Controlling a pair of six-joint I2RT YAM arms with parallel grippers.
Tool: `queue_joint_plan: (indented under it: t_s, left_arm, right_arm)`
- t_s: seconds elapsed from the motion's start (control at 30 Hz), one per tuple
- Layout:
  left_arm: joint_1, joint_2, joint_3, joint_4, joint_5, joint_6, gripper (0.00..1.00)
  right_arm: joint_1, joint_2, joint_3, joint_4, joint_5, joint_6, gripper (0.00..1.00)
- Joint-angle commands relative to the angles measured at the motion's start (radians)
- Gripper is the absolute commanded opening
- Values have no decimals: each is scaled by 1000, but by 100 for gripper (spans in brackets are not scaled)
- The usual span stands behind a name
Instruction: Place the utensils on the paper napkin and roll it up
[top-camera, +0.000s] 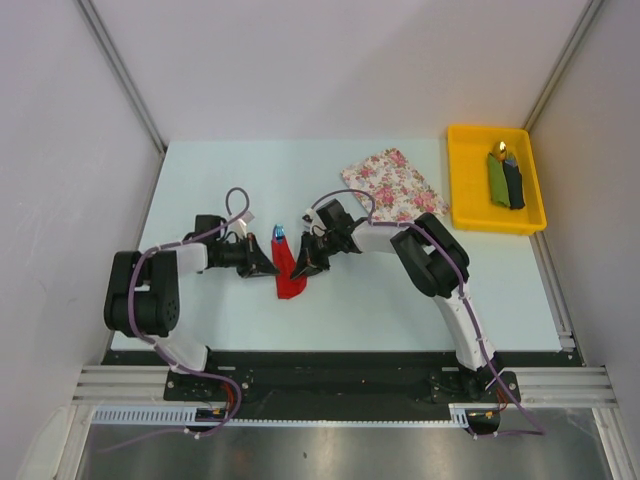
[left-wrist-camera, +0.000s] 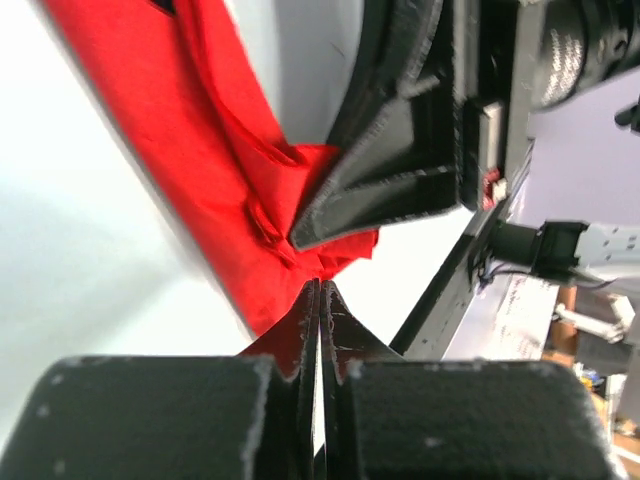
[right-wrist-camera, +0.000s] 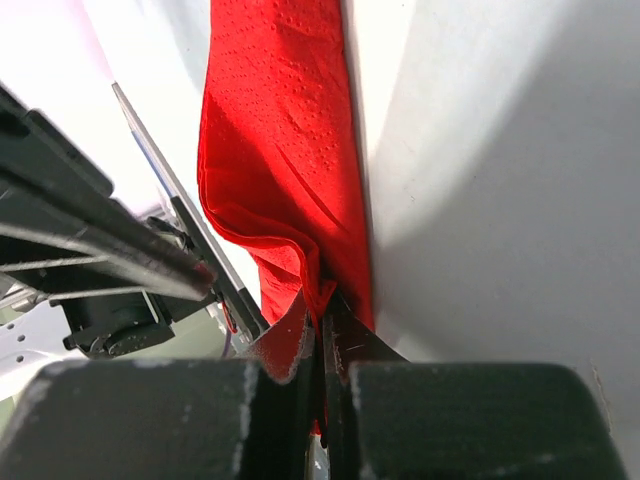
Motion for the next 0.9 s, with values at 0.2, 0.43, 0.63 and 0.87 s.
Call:
queue_joint_plan:
  t_s: [0.2, 0.43, 0.63, 0.87]
  left_arm:
    - [40, 115, 32, 196, 29, -135, 0]
    - [42, 168, 23, 259, 32, -163, 0]
    - [40, 178, 14, 308, 44, -195, 0]
    - [39, 210, 12, 333, 35, -212, 0]
  right_arm:
    - [-26, 24, -39, 10, 47, 36, 1]
    - [-29, 19, -41, 39, 30, 59, 1]
    - [-25, 16, -38, 45, 25, 61, 1]
    - [-25, 13, -33, 53, 25, 65, 1]
